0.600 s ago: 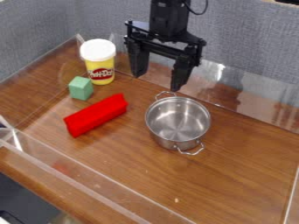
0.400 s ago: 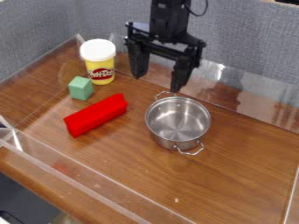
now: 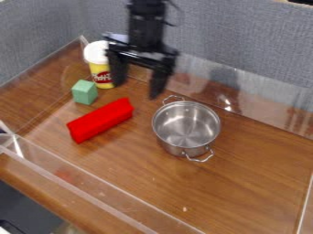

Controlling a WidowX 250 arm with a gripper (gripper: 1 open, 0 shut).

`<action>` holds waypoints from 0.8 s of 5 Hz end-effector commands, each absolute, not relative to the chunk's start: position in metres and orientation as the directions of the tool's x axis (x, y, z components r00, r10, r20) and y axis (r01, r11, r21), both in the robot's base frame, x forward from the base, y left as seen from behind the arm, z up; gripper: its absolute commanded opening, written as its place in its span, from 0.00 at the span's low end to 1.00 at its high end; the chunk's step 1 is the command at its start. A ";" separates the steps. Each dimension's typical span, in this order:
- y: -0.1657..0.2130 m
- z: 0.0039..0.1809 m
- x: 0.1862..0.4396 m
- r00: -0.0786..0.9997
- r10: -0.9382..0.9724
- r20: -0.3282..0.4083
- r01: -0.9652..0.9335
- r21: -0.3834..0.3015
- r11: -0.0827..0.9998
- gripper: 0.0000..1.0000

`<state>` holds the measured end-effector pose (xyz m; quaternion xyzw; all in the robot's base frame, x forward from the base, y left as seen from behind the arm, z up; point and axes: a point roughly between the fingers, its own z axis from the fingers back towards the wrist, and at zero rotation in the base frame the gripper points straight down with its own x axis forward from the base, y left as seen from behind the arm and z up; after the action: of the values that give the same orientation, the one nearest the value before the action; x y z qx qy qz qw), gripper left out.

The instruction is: Put green object to the right side of the table

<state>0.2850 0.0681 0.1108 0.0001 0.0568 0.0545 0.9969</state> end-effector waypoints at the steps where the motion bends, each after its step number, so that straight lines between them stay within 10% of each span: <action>1: 0.108 0.121 0.287 0.987 0.151 -0.059 -0.150 0.021 0.988 1.00; 4: 0.160 0.099 0.300 0.975 0.220 -0.037 -0.219 0.029 0.975 1.00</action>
<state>0.2927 0.1535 0.0818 0.0019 0.0489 0.1046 0.9933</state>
